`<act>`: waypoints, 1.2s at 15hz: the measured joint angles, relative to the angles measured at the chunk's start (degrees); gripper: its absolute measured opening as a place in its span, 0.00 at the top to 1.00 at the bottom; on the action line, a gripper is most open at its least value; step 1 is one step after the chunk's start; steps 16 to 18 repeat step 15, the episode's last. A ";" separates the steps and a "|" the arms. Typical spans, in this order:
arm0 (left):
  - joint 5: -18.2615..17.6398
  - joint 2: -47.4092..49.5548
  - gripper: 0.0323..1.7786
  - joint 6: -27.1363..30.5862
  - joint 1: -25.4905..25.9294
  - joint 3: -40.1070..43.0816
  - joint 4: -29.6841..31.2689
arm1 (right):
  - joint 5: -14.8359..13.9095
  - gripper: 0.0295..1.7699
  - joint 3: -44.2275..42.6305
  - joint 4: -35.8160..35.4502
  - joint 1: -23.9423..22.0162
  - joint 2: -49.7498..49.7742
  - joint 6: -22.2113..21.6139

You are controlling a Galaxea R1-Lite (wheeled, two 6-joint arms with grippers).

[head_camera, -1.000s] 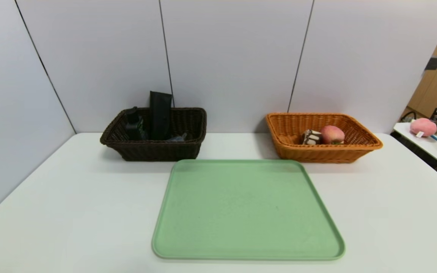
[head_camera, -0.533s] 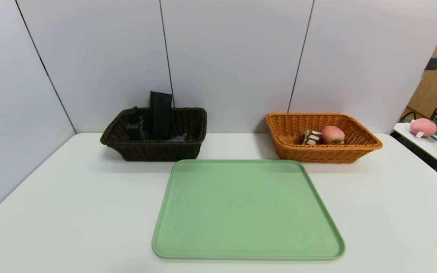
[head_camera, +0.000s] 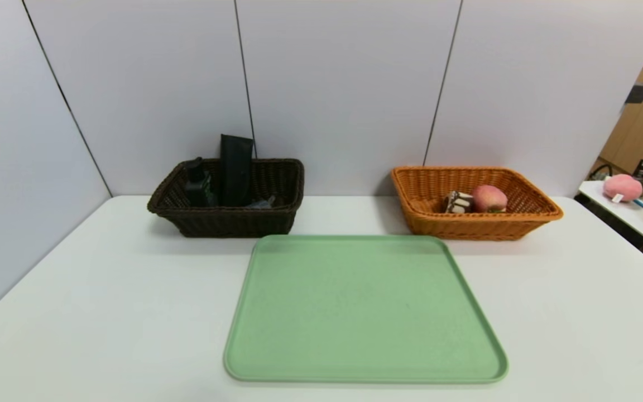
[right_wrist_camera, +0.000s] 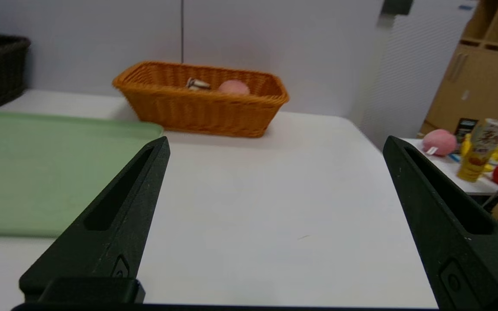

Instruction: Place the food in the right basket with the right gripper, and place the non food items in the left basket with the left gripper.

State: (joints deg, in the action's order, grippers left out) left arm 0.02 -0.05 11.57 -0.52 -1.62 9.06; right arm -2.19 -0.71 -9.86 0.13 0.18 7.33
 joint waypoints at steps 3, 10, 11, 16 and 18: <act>-2.80 0.05 0.05 -2.04 0.00 1.46 -8.53 | 2.88 0.04 0.57 10.33 0.02 -0.05 -2.65; -3.00 0.05 0.05 -3.50 0.00 1.62 -9.85 | 2.17 0.04 0.68 10.65 0.02 -0.07 -6.70; -3.00 0.05 0.05 -3.44 0.00 1.62 -9.90 | 2.12 0.04 0.68 10.59 0.02 -0.07 -6.81; -2.83 0.05 0.05 -4.08 0.00 1.62 -9.96 | 2.12 0.04 0.68 10.59 0.02 -0.07 -7.00; -2.83 0.05 0.05 -4.08 0.00 1.62 -9.96 | 2.12 0.04 0.68 10.59 0.02 -0.07 -7.00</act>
